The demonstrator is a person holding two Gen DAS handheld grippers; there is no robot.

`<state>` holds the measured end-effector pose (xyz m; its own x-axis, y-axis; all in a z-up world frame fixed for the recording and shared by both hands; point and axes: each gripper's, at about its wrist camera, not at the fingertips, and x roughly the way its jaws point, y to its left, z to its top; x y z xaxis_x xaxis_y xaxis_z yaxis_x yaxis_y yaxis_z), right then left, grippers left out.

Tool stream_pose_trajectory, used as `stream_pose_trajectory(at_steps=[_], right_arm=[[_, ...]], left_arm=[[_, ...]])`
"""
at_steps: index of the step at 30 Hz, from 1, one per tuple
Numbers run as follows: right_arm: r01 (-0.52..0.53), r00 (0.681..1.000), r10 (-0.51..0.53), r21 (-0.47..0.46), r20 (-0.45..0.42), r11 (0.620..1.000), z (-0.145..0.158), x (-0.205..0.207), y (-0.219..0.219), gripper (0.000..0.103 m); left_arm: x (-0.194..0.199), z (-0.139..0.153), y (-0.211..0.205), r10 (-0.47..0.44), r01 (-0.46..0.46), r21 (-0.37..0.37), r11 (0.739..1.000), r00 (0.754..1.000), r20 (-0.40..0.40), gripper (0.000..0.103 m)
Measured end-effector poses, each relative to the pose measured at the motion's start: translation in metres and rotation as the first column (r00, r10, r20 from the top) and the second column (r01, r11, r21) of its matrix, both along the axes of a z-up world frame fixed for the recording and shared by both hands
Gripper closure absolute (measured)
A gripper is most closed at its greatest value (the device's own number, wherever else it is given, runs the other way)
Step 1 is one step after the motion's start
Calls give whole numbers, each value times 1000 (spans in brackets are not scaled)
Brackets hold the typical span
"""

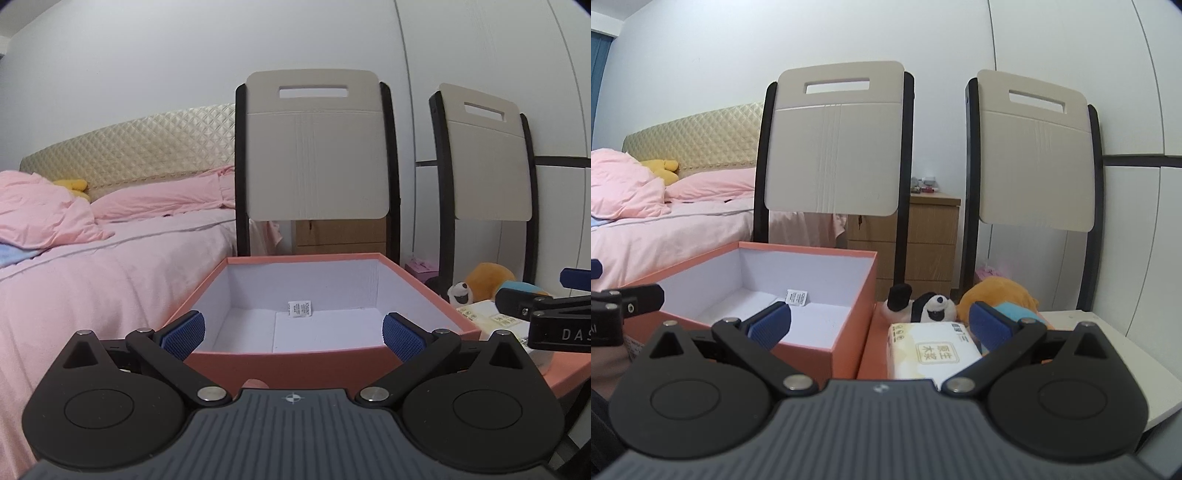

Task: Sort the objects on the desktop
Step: 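Move the left gripper toward the white tissue pack beside the box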

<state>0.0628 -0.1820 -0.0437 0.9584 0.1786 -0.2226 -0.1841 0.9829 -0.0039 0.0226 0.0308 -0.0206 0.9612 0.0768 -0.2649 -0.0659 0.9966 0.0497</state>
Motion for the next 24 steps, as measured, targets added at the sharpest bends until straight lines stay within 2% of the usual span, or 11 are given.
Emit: stream_pose_trajectory(at_steps=[4,10,14,24], right_arm=[[11,1000,-10,30,-14,999,-1,3,-4,0],[22,998,-19,52,-58,998,-5,10,-6,0],[22,999,-18,78,-49,997,-6,8,-9,0],[17,999,-15,57,-40,998,-5,7,-8,0]], left_arm=[[2,-2,2,-20,20,-17,1000,999,-33,0],[4,-9,-5,-15,16,22,1000,999,-41,0],[5,-10,-7,-12,14,28,1000,999,-44,0],[3,-8,-6,-11,11,3,1000,1000,-25,0]])
